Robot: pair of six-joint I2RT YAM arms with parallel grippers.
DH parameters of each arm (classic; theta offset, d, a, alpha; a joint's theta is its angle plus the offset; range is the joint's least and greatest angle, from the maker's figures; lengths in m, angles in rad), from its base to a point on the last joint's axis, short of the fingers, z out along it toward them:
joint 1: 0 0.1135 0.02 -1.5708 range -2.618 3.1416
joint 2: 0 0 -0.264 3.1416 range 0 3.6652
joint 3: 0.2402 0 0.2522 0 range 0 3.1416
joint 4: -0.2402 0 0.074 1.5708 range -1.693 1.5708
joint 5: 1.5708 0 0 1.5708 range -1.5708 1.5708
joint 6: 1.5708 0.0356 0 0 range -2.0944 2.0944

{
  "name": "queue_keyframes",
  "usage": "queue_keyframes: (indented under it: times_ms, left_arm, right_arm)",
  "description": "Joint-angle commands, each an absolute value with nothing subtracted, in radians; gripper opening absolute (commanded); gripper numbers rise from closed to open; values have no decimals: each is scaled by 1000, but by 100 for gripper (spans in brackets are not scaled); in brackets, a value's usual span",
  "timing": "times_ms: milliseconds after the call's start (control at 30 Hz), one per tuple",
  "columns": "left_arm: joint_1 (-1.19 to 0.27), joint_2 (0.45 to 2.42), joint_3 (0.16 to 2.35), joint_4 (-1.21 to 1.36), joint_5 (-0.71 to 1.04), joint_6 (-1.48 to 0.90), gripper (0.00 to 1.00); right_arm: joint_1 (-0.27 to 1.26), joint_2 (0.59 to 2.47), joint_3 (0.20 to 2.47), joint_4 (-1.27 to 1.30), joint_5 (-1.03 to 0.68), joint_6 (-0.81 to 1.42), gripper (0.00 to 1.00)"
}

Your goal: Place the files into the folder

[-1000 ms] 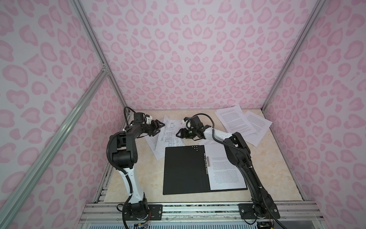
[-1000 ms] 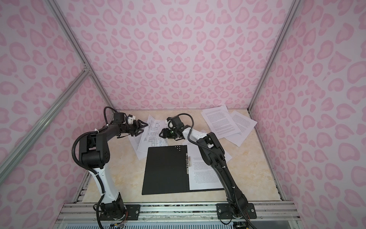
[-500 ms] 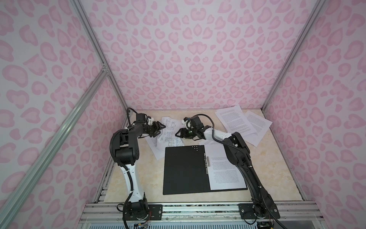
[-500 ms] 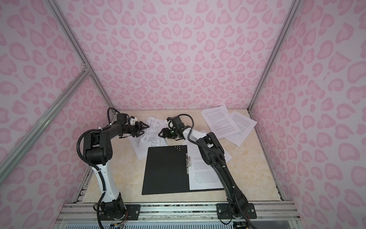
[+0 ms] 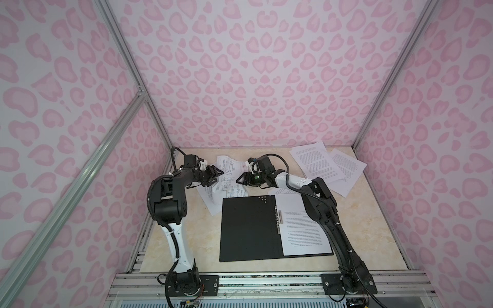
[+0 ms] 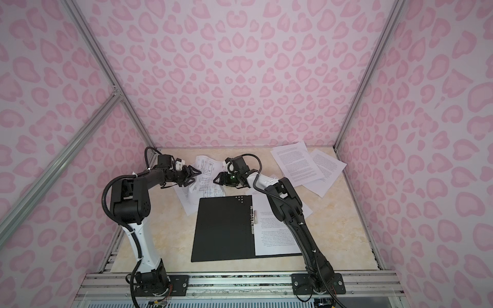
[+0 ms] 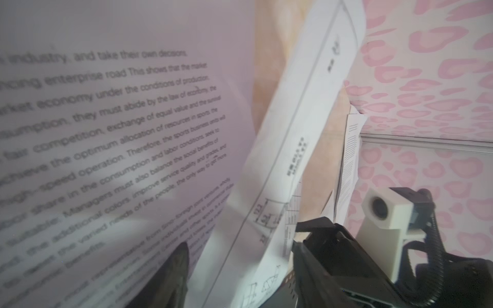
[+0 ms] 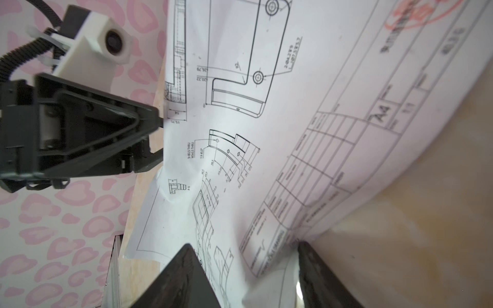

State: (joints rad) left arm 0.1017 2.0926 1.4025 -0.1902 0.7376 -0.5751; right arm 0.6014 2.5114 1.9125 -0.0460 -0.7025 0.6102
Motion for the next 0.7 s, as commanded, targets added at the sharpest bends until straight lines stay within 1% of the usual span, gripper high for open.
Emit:
queue_keyframes:
  times_ms: [0,67,133,267,333,433,500,600,667]
  left_arm:
    - [109,2048,1392,-130,763,-579,71]
    - [109,2064,1408,-154,775,-573,70]
    - [109,2068,1389,-117,805,-592,70]
    - [107,2075,1376,-78,828,-590,78]
    - [107,2095,1395,-97,828,-576,78]
    - [102,2119,1423,-156,785,-534,76]
    - [99,2119,1422,-177,755,-503,76]
    - [98,2088,1356,-73,820,-499,85]
    - [99,2087,1351,-66,833,-489,86]
  right_arm:
    - [601,2533,1892,-94,-712,633,64]
    - [598,2534,1891,-89,-715,637,64]
    - [598,2536,1891,-81,-722,641,64]
    - [596,2540,1888,-69,-736,647,63]
    - [595,2544,1888,-62,-742,652,63]
    - [592,2548,1885,-53,-748,660,63]
    - [589,2550,1882,-45,-754,666,63]
    - [588,2552,1876,-31,-762,675,63]
    - [588,2553,1875,-29,-762,675,63]
